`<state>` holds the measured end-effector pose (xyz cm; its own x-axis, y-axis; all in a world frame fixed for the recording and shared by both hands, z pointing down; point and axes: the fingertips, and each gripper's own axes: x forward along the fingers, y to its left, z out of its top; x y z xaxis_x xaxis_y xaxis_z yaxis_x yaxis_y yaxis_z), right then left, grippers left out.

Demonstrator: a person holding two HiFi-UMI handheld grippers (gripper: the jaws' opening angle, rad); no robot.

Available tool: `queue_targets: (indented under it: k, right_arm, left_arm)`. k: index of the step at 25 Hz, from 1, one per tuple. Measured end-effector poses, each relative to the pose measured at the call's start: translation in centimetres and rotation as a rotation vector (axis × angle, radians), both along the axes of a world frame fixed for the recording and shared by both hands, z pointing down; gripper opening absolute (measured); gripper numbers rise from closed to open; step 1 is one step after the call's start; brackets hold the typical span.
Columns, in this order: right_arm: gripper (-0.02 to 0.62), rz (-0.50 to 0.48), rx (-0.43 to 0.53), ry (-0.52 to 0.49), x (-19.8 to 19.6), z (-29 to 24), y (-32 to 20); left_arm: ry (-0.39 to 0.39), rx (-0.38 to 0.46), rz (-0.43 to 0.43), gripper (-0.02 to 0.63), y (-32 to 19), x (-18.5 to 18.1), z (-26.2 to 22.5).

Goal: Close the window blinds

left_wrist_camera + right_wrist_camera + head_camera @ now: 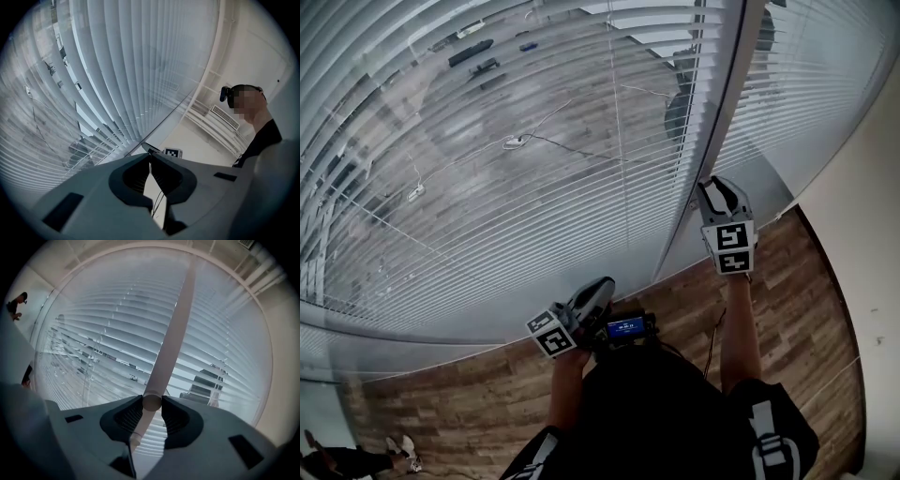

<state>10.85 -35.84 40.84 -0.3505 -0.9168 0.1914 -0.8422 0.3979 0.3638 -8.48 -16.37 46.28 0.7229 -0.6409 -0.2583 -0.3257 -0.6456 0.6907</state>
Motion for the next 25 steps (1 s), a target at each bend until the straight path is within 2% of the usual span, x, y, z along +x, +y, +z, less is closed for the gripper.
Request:
queue_targets:
  k: [3,5,14,17,19,20,22,25]
  right_arm:
    - [0.132,0.004,-0.014,-0.04,0.12,0.08,-0.02]
    - [0.13,-0.01,-0.054,-0.126,0.31,0.22,-0.09]
    - [0.13,-0.117,-0.347,-0.749,0.92,0.85,-0.54]
    - [0.13,-0.154,-0.391,-0.892,0.88,0.63,-0.66]
    - [0.131,-0.17,-0.376,-0.893,0.8,0.56,-0.56]
    - [0.132,-0.172,-0.356,-0.855,0.78,0.67,-0.43]
    - [0.132,-0.156,-0.29,-0.722,0.74,0.75,-0.1]
    - [0.143,-0.102,-0.161,-0.452,0.56,0.41,0.24]
  left_arm:
    - [0.0,0.0,-0.007,0.015,-0.03,-0.26,0.11]
    - [0.001,-0.002,-0.011,0.015,0.0,-0.36,0.17]
    - [0.003,-0.003,-0.016,0.015,0.12,-0.47,0.14]
    - [0.003,-0.005,-0.018,0.015,0.14,-0.53,0.12]
    - [0.003,-0.005,-0.018,0.015,0.16,-0.56,0.1]
    - [0.002,-0.006,-0.018,0.015,0.17,-0.58,0.1]
    - [0.001,-0.007,-0.018,0.015,0.17,-0.63,0.13]
    - [-0.001,-0.009,-0.018,0.015,0.1,-0.63,0.22]
